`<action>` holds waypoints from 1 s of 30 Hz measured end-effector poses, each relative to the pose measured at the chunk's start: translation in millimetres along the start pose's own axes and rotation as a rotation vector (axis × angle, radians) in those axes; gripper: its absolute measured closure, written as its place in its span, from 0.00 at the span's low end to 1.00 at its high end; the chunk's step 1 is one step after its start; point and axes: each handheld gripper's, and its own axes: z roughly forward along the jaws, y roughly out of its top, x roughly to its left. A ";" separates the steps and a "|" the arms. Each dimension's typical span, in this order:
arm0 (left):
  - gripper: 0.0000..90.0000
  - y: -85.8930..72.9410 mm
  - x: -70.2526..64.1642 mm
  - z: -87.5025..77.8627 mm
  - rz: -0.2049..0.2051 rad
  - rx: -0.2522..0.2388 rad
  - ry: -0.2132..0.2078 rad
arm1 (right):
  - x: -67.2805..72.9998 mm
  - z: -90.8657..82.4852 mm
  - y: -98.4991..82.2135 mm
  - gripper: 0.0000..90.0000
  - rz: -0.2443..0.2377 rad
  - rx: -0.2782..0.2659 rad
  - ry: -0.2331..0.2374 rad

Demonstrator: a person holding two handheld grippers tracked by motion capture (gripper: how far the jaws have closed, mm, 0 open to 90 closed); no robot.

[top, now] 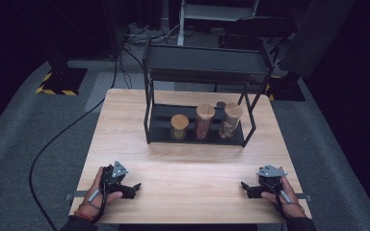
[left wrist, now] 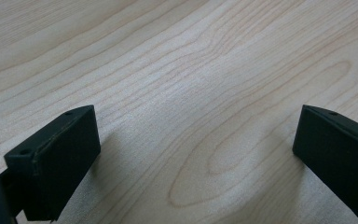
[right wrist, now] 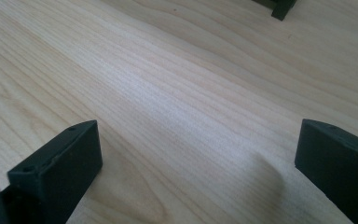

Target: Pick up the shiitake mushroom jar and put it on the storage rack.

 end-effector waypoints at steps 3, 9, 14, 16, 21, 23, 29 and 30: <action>0.00 0.0 0.1 0.0 0.000 0.000 0.000 | -8.6 -0.1 -3.1 0.00 0.050 0.004 0.029; 0.00 0.0 0.1 0.0 0.000 0.000 0.000 | -16.3 -1.9 -4.8 0.00 0.071 0.015 0.048; 0.00 -0.1 0.1 0.1 0.000 -0.001 0.000 | -17.2 -2.9 -5.8 0.00 0.072 0.015 0.047; 0.00 0.0 0.1 0.0 0.001 0.000 0.000 | -17.3 -2.9 -5.8 0.00 0.072 0.015 0.047; 0.00 0.0 0.2 0.1 0.000 0.000 0.000 | -17.7 -2.8 -5.8 0.00 0.073 0.015 0.049; 0.00 0.0 0.2 0.1 0.000 0.000 0.000 | -17.7 -2.8 -5.8 0.00 0.073 0.015 0.048; 0.00 0.0 0.2 0.1 0.000 0.000 0.000 | -17.9 -2.7 -5.9 0.00 0.074 0.015 0.049; 0.00 0.0 0.2 0.1 0.000 0.000 0.000 | -17.9 -2.7 -5.9 0.00 0.074 0.015 0.049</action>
